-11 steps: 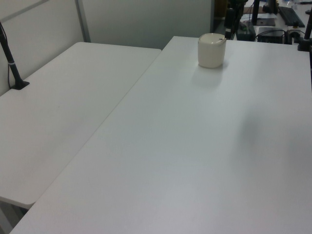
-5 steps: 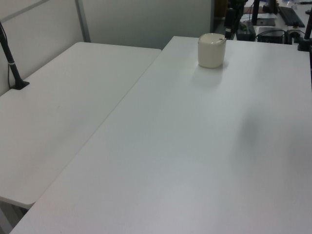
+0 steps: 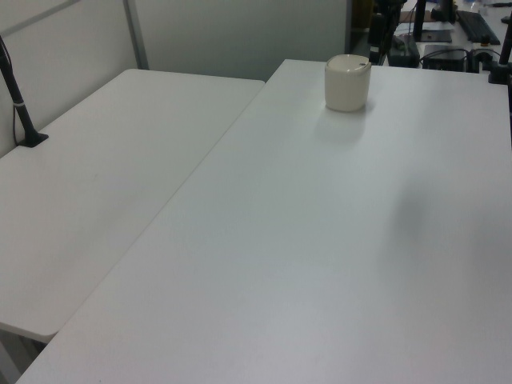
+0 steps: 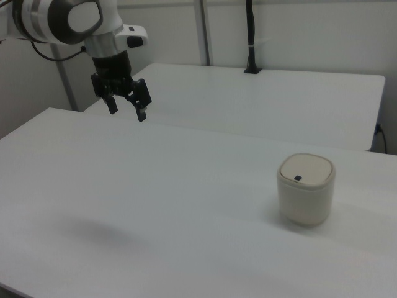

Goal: Open the trash bin

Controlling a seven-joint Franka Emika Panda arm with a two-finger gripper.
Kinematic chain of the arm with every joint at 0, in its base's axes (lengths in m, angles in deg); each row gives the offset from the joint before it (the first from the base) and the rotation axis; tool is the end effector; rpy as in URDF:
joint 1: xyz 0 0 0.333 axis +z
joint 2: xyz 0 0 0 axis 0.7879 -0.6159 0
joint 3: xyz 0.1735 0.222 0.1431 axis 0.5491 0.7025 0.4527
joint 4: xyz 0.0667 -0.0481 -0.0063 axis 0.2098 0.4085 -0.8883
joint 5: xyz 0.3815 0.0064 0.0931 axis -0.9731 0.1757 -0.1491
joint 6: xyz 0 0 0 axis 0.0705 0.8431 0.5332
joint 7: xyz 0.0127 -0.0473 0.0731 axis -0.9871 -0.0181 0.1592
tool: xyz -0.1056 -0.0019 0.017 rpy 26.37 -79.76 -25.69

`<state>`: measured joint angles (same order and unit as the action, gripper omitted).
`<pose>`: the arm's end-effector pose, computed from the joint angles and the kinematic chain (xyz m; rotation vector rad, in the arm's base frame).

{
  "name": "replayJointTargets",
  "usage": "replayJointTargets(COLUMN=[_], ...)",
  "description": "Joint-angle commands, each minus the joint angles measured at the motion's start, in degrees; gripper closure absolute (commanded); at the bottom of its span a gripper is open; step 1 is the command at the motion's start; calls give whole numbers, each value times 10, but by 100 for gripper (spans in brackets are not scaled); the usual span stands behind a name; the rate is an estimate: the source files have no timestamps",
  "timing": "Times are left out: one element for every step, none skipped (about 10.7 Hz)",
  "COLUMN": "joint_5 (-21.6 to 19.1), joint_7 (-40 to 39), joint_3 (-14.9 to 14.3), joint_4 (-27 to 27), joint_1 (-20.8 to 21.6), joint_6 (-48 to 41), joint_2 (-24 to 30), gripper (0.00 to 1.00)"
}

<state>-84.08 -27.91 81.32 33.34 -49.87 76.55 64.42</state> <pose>0.5585 -0.0152 0.6099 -3.1273 0.0511 -0.1129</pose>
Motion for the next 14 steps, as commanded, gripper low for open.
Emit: replayJointTargets(joint_5=[3, 3, 3, 3, 3, 7, 10, 14, 20, 24, 36, 36, 33, 30], joint_7=[-11, -11, -12, -23, -44, -63, -69, -69, -73, -73, -73, -66, -65, -65], joint_3=[-11, -11, -11, -11, -11, -11, -12, -12, -12, -12, -12, -12, -13, -18], joint_4=[0, 0, 0, 0, 0, -1, -1, -2, -2, -2, -3, -2, -2, -2], joint_1=[9, 8, 8, 7, 4, 2, 2, -2, -14, -31, -45, -62, -81, -94], joint_6=[9, 9, 9, 8, 6, 6, 8, 8, 6, 10, 25, 62, 89, 113], joint_2=[1, 2, 2, 2, 2, 2, 1, 1, 2, 0, 0, -2, -10, -18], gripper=[0, 0, 0, 0, 0, 0, 0, 0, 0, 1, 13, 27, 39, 52])
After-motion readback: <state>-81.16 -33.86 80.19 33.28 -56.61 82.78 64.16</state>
